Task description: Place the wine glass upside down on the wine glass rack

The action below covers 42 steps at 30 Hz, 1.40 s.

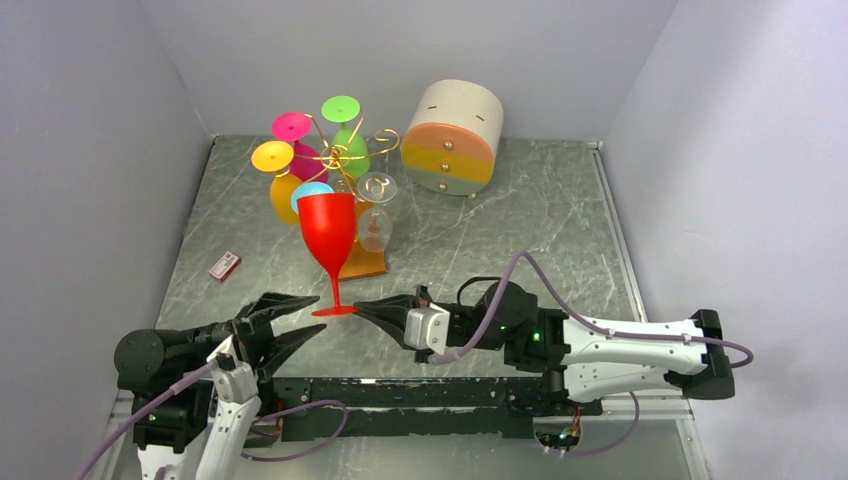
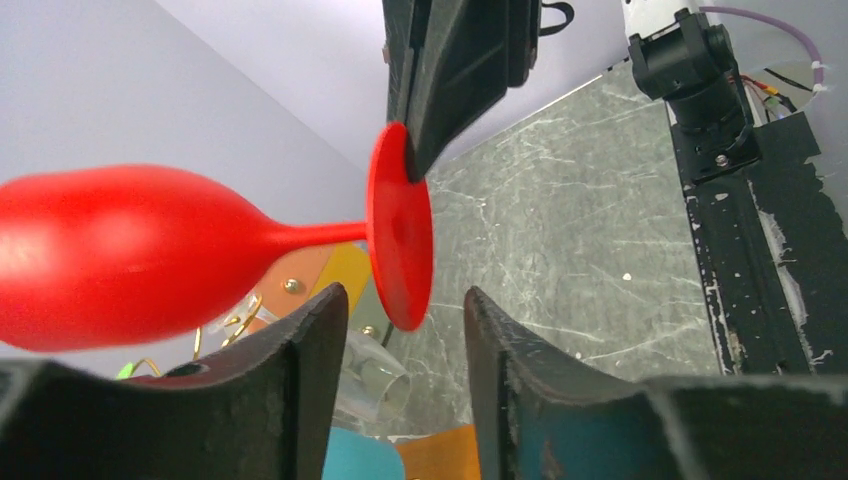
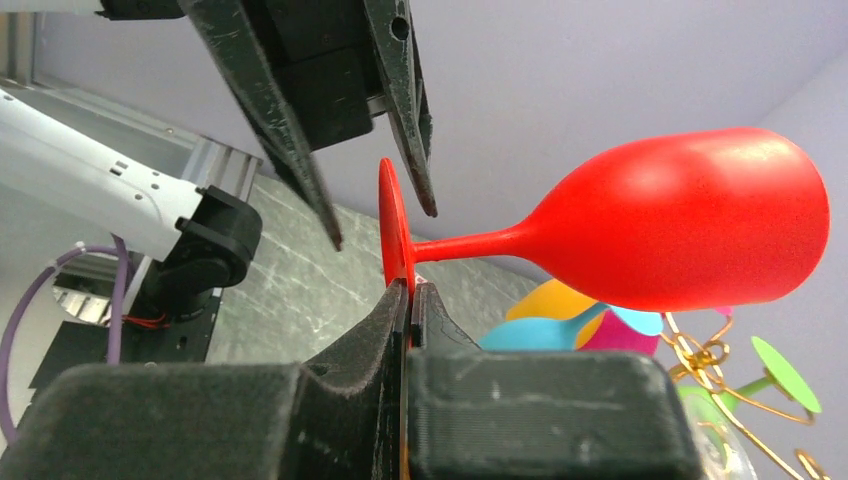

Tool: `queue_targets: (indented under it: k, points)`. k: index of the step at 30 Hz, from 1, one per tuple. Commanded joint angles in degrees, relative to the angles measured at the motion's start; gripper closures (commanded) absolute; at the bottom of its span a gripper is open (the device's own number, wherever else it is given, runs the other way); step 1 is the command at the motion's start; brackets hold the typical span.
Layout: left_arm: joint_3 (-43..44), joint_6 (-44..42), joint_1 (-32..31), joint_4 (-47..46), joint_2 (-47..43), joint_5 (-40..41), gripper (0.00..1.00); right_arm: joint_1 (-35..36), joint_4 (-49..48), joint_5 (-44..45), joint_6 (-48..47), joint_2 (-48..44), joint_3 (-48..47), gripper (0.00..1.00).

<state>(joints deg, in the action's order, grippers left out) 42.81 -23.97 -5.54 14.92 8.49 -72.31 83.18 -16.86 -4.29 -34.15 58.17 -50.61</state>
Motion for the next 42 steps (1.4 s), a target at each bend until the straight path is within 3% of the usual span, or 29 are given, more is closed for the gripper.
queue_targets:
  k: [1,3,5,9,11,17,26,30,35,42]
  points:
    - [1.1,-0.7,0.4,0.7,-0.5,0.1,0.45,0.5,-2.5,3.1,-2.6,-3.3,0.8,1.0]
    - [1.0,-0.7,0.4,0.9,-0.6,0.7,0.36,0.4,-2.9,4.3,-2.9,-4.5,1.1,1.0]
    - [0.8,-0.4,0.4,0.5,-0.8,1.8,0.2,0.4,-2.9,5.3,-2.8,-5.6,1.0,1.0]
    - [-0.3,0.9,0.4,-0.7,-1.2,3.7,0.13,0.4,-2.6,9.6,-0.7,-6.2,-0.8,1.0]
    - [-0.8,1.9,0.4,-1.1,-1.4,4.7,0.01,0.4,-2.4,12.8,0.3,-6.2,-1.8,1.0]
    - [-2.5,4.7,0.4,-1.6,-3.3,10.9,0.01,0.5,-2.9,23.2,5.7,-6.1,-5.5,1.0]
    - [-5.4,17.0,0.4,-5.4,-5.6,24.3,0.01,-3.4,1.2,32.9,10.7,-2.2,-15.6,1.0]
    - [-5.6,24.9,0.4,-4.7,-5.6,32.7,0.01,-13.6,8.7,27.1,20.9,1.0,-21.6,1.0]
    - [-4.7,29.4,0.4,-1.0,-4.9,41.2,0.01,-24.4,7.9,17.9,30.4,3.1,-22.4,1.0]
    - [-6.9,31.7,0.4,1.6,-5.8,45.1,0.01,-37.7,7.7,13.3,48.8,8.4,-25.6,1.0]
